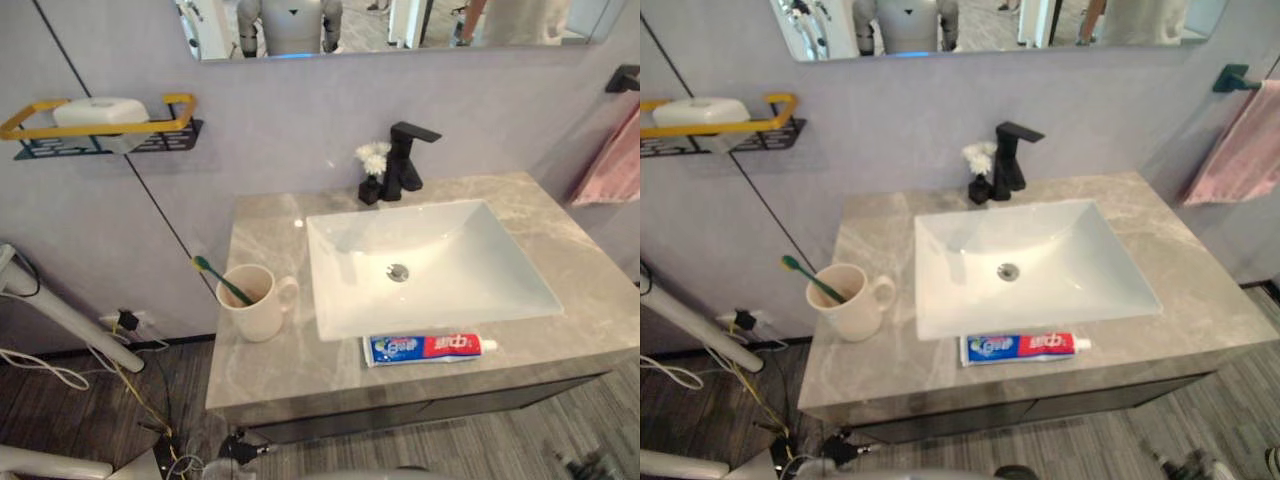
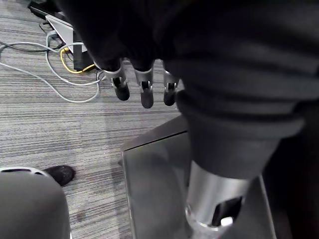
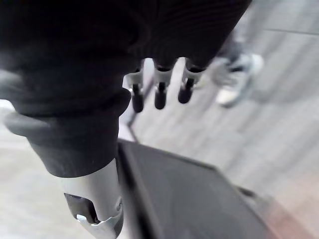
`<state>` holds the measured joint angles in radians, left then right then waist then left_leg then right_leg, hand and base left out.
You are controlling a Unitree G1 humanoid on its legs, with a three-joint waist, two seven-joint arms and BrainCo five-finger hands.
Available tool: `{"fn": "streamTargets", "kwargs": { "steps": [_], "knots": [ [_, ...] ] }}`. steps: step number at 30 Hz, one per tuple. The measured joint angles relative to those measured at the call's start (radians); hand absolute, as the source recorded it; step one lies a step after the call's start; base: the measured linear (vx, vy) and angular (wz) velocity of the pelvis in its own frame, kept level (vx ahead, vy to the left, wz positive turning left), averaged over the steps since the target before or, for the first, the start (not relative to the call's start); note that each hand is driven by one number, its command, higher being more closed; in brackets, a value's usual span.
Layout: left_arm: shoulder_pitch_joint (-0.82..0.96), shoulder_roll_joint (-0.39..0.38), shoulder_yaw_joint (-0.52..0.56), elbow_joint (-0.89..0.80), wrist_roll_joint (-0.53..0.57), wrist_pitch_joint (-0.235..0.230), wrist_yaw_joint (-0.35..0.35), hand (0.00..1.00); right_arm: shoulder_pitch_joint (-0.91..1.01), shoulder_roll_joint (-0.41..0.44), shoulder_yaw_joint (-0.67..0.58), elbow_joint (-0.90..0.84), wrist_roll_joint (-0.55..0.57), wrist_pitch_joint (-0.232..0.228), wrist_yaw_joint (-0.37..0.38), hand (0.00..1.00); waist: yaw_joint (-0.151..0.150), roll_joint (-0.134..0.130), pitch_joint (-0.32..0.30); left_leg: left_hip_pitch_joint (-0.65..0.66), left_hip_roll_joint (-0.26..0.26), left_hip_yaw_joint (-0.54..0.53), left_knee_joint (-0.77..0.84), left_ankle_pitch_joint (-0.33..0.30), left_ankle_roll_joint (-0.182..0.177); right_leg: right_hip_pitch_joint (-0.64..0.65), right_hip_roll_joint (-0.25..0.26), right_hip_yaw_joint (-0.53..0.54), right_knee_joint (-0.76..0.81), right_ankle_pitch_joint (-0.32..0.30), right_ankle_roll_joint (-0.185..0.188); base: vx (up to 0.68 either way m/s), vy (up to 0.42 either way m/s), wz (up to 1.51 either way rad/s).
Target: Organize washtable
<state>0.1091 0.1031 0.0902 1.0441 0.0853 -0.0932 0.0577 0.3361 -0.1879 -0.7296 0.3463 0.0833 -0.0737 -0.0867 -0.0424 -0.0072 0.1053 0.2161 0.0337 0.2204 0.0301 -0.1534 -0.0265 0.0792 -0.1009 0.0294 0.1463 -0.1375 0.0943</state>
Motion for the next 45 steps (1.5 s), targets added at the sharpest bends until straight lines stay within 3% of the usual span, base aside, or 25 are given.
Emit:
{"fn": "streamTargets", "kwargs": {
  "steps": [7, 12, 21, 25, 33, 38, 45],
  "knots": [
    [0.051, 0.006, 0.035, -0.034, -0.006, -0.002, -0.012, 0.00, 0.021, -0.049, -0.057, -0.320, -0.137, -0.006, 0.001, 0.00, -0.021, -0.016, -0.016, 0.005, 0.001, 0.004, 0.005, 0.000, 0.000, -0.001, 0.002, 0.014, 0.009, 0.000, 0.000, -0.04, -0.025, -0.03],
    [0.101, 0.025, 0.035, -0.030, -0.005, -0.001, -0.016, 0.00, 0.050, -0.209, -0.041, -0.497, -0.184, -0.032, 0.043, 0.00, -0.035, -0.034, -0.029, 0.010, 0.000, 0.005, 0.006, -0.004, -0.002, -0.002, 0.004, 0.025, 0.009, 0.000, 0.000, -0.10, -0.021, -0.06],
    [0.108, 0.047, 0.017, -0.013, -0.006, -0.009, -0.037, 0.00, 0.050, -0.551, 0.273, -0.728, -0.167, -0.201, 0.230, 0.00, -0.023, -0.066, -0.055, -0.006, -0.008, -0.032, 0.009, 0.002, 0.004, 0.007, -0.007, -0.006, 0.005, 0.001, 0.001, -0.02, -0.018, 0.12],
    [0.106, 0.059, -0.020, 0.006, -0.005, -0.026, -0.044, 0.00, 0.001, -0.667, 0.411, -0.726, -0.124, -0.219, 0.291, 0.00, -0.023, -0.080, -0.056, -0.010, -0.015, -0.066, 0.012, 0.005, 0.009, 0.028, -0.014, -0.032, -0.002, 0.001, 0.001, 0.02, -0.009, 0.25],
    [0.103, 0.084, -0.059, 0.026, -0.004, -0.038, -0.059, 0.00, -0.045, -0.737, 0.631, -0.687, -0.082, -0.226, 0.384, 0.00, -0.003, -0.100, -0.055, -0.023, -0.020, -0.092, 0.013, 0.009, 0.012, 0.037, -0.023, -0.058, -0.018, 0.001, 0.001, -0.04, -0.022, 0.10],
    [0.091, 0.096, -0.090, 0.029, -0.005, -0.037, -0.062, 0.00, -0.029, -0.765, 0.700, -0.632, -0.104, -0.184, 0.423, 0.00, -0.005, -0.099, -0.055, -0.046, -0.028, -0.123, 0.016, 0.015, 0.011, 0.036, -0.027, -0.088, -0.036, 0.003, 0.003, -0.01, -0.018, 0.19],
    [0.081, 0.096, -0.099, 0.037, -0.005, -0.031, -0.075, 0.00, 0.002, -0.746, 0.701, -0.598, -0.268, -0.155, 0.429, 0.00, -0.012, -0.086, -0.042, -0.042, -0.021, -0.132, 0.021, 0.015, 0.011, 0.045, -0.022, -0.102, -0.044, 0.006, -0.002, 0.01, -0.023, 0.04]
  ]
}}
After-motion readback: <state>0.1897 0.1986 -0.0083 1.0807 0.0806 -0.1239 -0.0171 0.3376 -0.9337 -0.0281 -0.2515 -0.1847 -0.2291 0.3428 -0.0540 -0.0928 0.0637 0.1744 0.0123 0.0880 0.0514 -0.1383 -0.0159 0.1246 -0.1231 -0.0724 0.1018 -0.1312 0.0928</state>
